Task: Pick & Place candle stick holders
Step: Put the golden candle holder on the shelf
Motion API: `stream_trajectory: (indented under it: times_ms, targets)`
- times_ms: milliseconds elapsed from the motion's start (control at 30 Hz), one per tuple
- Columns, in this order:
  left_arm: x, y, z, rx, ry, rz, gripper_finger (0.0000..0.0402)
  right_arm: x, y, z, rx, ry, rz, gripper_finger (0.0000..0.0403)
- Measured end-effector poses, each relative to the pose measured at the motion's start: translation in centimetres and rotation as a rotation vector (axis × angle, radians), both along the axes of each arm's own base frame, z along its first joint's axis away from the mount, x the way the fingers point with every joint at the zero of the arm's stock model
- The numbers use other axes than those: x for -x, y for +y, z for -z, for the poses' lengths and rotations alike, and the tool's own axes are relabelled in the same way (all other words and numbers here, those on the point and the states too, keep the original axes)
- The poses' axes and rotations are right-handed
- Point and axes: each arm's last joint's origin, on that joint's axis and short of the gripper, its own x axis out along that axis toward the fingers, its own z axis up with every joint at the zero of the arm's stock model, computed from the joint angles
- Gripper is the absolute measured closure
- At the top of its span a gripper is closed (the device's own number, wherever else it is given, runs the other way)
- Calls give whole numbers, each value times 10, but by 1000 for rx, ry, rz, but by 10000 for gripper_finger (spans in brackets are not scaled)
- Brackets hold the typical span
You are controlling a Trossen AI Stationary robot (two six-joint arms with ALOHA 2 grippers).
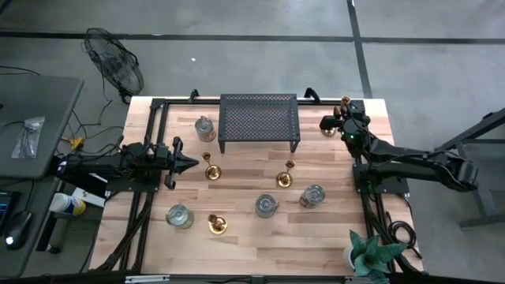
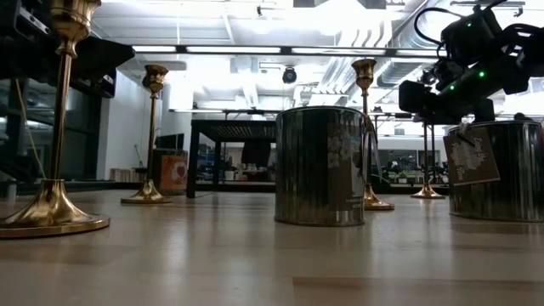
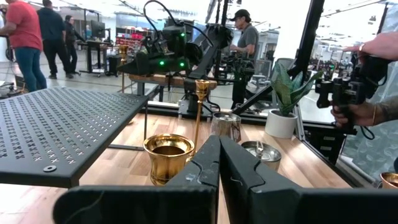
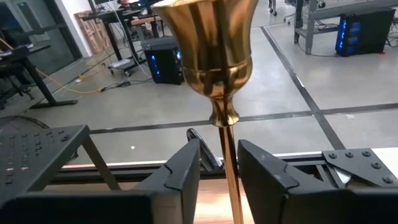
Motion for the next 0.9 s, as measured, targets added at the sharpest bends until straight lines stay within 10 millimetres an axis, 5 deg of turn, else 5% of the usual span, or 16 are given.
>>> stream_trajectory:
  times_ms: [533,900]
  targets:
    - [0,0,0,0,0,0,401,-1,0,-2,2,-5,-23,366]
    - [0,0,0,0,0,0,401,-15,-7,-54,53,62,-148,367]
